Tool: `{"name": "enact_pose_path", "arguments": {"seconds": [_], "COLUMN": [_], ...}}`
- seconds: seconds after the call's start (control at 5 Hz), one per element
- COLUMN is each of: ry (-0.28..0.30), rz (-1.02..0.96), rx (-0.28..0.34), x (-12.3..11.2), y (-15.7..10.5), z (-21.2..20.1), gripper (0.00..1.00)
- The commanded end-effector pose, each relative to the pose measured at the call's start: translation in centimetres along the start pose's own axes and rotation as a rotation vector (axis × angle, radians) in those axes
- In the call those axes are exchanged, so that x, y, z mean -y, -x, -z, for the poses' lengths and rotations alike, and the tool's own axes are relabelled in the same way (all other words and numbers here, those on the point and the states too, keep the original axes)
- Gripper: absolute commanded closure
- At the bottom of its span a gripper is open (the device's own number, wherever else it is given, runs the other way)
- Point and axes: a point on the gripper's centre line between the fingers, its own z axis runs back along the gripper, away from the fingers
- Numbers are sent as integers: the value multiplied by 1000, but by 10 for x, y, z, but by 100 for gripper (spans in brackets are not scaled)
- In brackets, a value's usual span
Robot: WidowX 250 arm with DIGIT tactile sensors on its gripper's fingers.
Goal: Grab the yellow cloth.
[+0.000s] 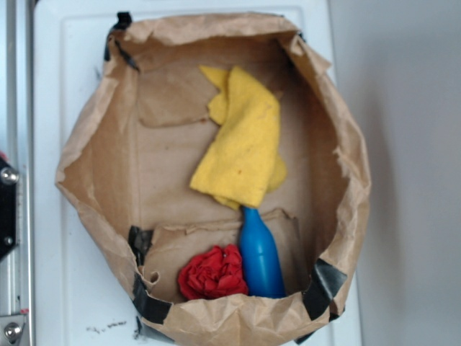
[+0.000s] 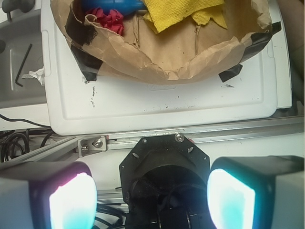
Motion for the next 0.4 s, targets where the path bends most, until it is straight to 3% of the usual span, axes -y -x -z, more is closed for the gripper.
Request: {"name": "enact_pose_path", "arguments": {"seconds": [0.0,0.2], "ry": [0,31], "rz": [0,-30], "rx": [0,70], "x": [0,15], "y": [0,5], "z": [0,7], "gripper": [0,0]}}
